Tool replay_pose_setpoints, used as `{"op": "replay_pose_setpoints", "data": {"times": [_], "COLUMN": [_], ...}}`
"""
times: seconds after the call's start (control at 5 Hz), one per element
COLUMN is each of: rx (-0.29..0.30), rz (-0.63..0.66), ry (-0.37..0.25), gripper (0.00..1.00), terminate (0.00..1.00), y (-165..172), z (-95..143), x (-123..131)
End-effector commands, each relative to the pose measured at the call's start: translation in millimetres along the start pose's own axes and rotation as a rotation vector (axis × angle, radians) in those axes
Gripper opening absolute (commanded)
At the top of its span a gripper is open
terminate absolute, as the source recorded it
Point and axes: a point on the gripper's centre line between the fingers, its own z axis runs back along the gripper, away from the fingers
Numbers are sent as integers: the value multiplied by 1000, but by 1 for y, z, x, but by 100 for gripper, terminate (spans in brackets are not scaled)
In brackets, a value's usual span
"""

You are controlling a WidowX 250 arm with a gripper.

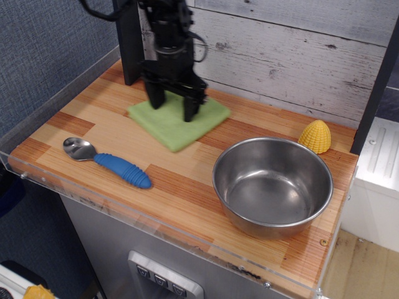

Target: Put the green rectangle next to the food and bowl.

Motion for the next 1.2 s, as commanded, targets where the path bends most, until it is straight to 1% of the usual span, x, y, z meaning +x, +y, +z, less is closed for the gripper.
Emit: {"op": "replay_pose_setpoints", "data": {"times": [0.0,0.2,0.4,1.0], "rx": [-37,-46,-52,-82], "rz": [-127,-193,-219,-241], "ry": [-43,-43,-53,-79], "gripper": [100,100,100,100], "terminate": [0,0,0,0], "y": [-55,-72,-76,-82], "z": [7,9,15,34], "x": [19,29,32,31]}}
